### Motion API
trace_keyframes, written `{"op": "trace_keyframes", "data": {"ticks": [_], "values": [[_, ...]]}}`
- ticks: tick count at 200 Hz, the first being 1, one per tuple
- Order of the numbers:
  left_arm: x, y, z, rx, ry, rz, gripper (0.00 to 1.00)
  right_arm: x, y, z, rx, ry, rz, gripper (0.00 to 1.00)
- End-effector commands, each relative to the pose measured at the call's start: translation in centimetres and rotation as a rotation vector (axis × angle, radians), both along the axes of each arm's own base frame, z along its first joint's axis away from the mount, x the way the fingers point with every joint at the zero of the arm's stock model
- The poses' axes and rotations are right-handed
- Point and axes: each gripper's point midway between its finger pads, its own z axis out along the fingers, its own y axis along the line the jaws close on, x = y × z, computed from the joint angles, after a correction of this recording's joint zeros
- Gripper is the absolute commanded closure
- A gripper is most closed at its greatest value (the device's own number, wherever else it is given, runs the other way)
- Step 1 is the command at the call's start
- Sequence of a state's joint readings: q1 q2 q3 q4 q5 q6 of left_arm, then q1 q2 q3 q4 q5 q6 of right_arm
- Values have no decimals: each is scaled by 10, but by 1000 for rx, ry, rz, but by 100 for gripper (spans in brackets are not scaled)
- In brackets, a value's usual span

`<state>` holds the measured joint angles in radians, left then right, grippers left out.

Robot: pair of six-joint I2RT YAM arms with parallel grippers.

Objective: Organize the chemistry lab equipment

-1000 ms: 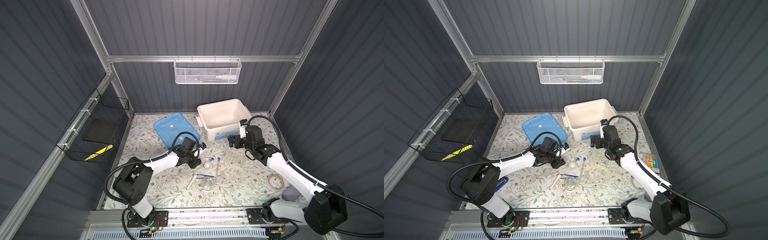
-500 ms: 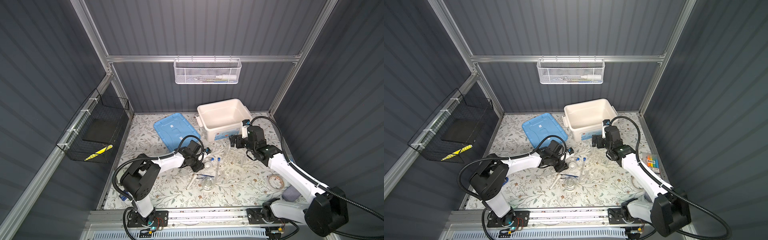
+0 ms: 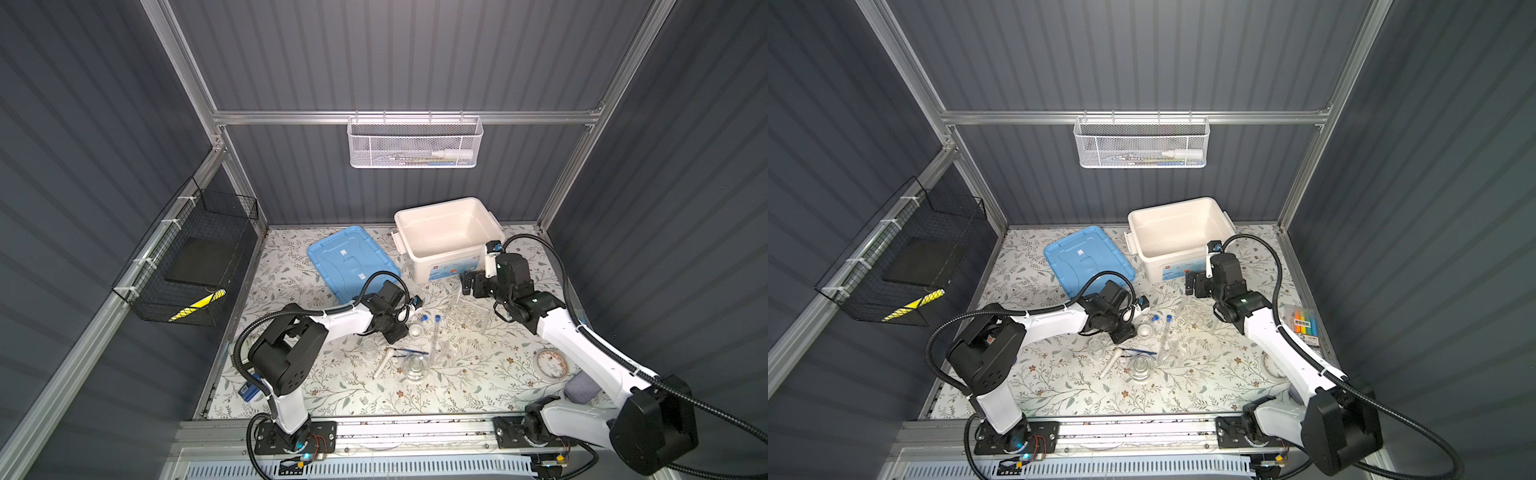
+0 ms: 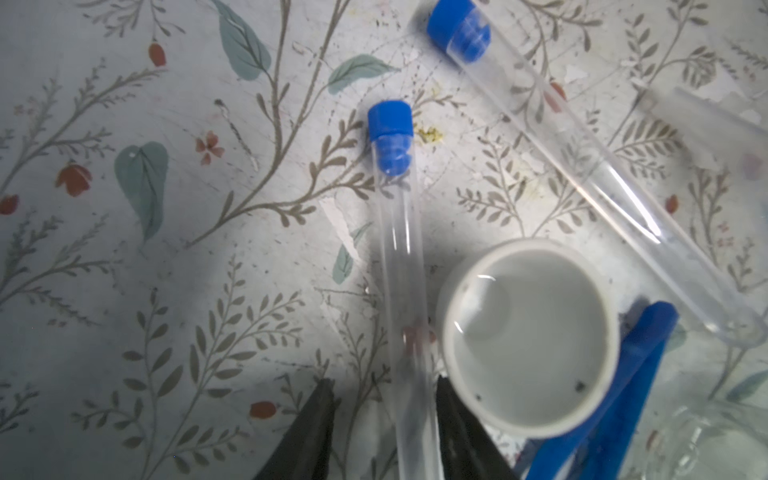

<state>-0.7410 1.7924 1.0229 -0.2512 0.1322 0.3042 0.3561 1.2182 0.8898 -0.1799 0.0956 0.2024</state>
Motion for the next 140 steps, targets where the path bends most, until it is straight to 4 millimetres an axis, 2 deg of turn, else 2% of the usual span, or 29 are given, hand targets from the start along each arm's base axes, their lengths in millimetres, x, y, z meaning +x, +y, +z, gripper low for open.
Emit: {"op": "trace_keyframes", "data": {"ticks": [1,77,140], "values": [[4,1,-2,35,-2,22,58,-3,-2,4,12,-13,-7,1],[16,6,-9,90,-16,75,64,-7,0,12,39,-27,7,1],[15,10,-16,130,14,90,75,-8,-1,10,42,-25,2,1]]}}
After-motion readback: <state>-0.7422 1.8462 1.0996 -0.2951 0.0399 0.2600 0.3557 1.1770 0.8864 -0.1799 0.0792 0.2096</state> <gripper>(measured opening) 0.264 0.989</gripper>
